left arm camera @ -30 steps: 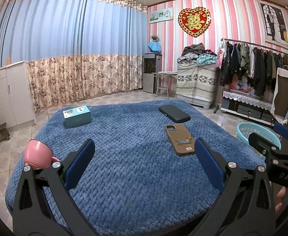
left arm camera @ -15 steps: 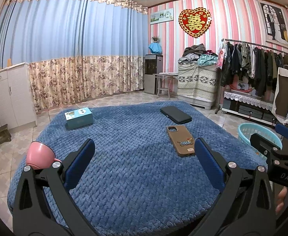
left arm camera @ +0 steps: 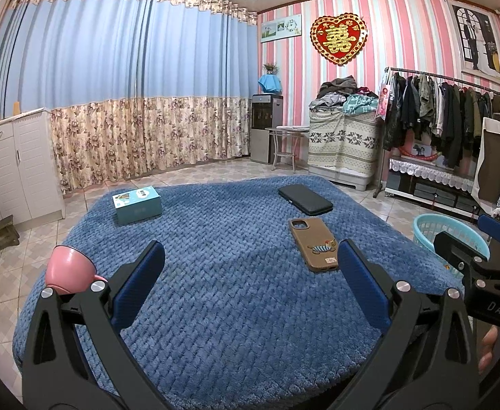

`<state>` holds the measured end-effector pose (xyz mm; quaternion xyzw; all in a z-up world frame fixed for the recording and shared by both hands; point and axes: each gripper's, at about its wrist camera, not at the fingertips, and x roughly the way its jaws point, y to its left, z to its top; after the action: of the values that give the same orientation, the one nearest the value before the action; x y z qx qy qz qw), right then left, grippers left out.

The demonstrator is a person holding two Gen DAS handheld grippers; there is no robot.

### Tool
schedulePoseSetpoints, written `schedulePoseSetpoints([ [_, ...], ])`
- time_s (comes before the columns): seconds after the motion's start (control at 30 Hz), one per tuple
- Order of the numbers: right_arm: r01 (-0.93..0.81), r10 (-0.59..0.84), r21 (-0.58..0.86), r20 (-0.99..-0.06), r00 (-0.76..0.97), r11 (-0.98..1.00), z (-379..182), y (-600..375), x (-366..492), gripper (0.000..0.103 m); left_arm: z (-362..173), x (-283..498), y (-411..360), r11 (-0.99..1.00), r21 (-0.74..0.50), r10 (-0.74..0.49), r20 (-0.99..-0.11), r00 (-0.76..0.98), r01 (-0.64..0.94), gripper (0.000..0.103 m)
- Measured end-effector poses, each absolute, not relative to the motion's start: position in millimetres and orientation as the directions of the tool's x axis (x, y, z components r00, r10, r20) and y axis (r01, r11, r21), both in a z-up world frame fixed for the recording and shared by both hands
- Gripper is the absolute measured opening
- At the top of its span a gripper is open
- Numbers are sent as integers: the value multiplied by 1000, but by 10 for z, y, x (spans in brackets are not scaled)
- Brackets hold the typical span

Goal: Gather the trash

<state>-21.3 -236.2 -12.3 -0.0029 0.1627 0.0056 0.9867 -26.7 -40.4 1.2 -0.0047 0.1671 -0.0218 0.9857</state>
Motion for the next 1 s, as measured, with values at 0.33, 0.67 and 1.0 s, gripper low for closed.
schedulePoseSetpoints([
  [0.33, -11, 9, -5, -321, 947, 1000, -127, -2355, -212, 99, 8, -266, -404, 999, -16, -45, -330, 943, 42, 98],
  [0.67, -12, 10, -4, -321, 947, 1000, -130, -2352, -209, 99, 6, -267, -401, 999, -16, -44, -329, 943, 41, 98],
  [1.0, -15, 11, -7, -320, 947, 1000, -124, -2341, -220, 99, 0, -273, -386, 999, -17, -44, -329, 943, 41, 98],
])
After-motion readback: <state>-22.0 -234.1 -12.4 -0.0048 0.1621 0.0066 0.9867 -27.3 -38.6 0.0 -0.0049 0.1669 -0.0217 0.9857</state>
